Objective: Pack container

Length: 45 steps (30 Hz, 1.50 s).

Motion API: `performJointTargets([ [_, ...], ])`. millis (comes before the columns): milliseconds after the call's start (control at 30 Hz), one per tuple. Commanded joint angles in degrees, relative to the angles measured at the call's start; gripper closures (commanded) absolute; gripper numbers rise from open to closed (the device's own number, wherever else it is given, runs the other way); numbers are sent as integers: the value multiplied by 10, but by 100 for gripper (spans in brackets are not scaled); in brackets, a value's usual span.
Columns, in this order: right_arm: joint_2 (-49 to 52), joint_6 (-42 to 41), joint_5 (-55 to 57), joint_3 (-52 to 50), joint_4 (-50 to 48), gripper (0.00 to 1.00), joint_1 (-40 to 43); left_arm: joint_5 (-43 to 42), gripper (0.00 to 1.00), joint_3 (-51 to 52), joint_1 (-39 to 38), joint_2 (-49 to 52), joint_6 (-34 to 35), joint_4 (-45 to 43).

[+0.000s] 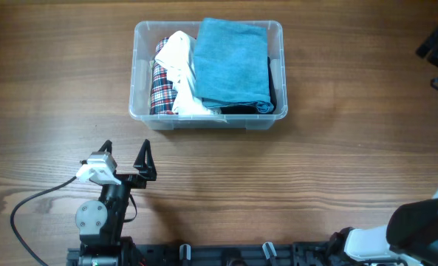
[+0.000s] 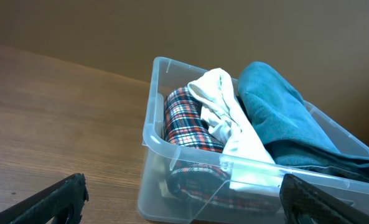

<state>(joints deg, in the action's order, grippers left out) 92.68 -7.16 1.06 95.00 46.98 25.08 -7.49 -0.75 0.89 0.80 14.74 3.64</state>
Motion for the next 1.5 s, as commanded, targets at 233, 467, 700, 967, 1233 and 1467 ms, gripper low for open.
performJointTargets([
  [233, -269, 52, 6, -80, -1, 0, -203, 7, 0, 4, 5, -4, 7, 1],
  [467, -515, 42, -76, -412, -133, 0, -214, 7, 0, 4, 5, -4, 7, 2],
  [700, -709, 40, -106, -716, -458, 0, -214, 7, 0, 4, 5, -4, 7, 2],
  [967, -868, 41, -112, -880, -501, 0, -214, 7, 0, 4, 5, -4, 7, 2],
  [1233, -902, 40, -112, -938, -505, 0, -214, 7, 0, 4, 5, -4, 7, 2],
  [1467, -925, 42, -114, -947, -489, 0, -214, 7, 0, 4, 5, -4, 7, 2],
])
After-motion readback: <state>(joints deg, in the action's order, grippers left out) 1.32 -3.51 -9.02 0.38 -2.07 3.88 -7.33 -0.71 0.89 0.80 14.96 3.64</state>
